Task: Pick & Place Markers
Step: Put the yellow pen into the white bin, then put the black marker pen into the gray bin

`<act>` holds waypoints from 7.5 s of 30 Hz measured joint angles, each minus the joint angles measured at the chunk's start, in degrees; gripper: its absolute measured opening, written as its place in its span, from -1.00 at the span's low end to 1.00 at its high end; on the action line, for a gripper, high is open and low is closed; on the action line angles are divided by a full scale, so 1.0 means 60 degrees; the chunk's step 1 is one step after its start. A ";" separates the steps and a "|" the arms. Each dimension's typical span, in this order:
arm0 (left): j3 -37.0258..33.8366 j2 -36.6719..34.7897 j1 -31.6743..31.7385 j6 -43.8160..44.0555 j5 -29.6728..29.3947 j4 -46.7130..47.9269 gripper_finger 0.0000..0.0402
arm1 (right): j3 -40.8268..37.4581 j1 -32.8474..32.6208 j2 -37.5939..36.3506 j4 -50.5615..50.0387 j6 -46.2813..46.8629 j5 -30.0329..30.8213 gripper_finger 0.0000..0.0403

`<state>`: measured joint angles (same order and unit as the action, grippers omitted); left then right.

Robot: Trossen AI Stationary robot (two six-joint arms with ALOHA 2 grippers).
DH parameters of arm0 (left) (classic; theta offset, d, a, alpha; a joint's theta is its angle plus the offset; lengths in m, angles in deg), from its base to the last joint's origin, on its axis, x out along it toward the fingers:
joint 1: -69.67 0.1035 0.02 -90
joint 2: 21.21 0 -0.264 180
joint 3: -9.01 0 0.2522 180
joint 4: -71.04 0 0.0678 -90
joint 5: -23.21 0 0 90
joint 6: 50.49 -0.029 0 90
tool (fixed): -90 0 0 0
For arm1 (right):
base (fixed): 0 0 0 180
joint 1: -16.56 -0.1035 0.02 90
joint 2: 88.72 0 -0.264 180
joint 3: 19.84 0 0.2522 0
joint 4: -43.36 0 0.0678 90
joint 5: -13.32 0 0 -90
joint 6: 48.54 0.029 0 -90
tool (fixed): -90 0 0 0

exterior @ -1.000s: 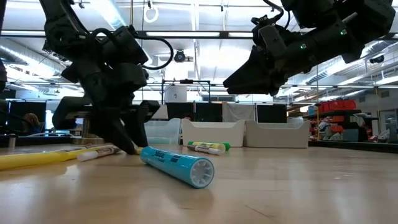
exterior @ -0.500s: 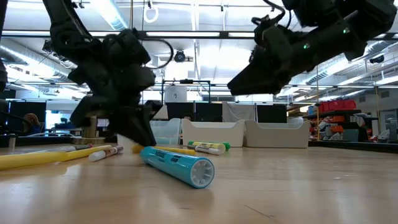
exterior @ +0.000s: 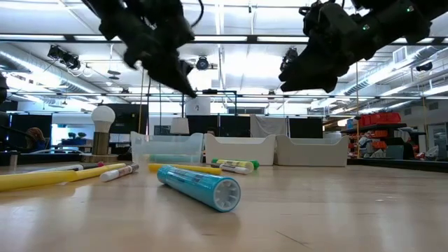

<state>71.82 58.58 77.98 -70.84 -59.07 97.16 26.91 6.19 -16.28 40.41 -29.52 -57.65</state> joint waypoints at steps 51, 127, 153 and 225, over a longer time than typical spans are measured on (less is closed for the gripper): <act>0.2709 0.1888 0.0612 -0.3184 -0.2673 0.1542 -0.81 | -0.0168 -0.0147 0.0247 0.0233 -0.0146 -0.0106 -0.06; -0.2337 -0.2605 -0.3196 0.4674 -0.4742 -0.1846 -0.96 | -0.1829 -0.0427 0.0232 0.3572 0.0208 0.0890 -0.06; -0.2343 -0.1896 -0.8445 1.5821 -0.8932 0.2075 -0.98 | 0.0563 -0.3174 -0.0450 -0.0895 0.1138 0.3741 -0.06; -0.1049 0.0108 -0.5712 0.8439 -0.7509 -0.4486 -0.82 | 0.0550 -0.1801 0.4022 0.6078 -0.1091 0.1010 -0.06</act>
<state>65.53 59.23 43.71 -20.21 -104.12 70.24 30.21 -4.62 7.86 76.88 -36.07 -51.59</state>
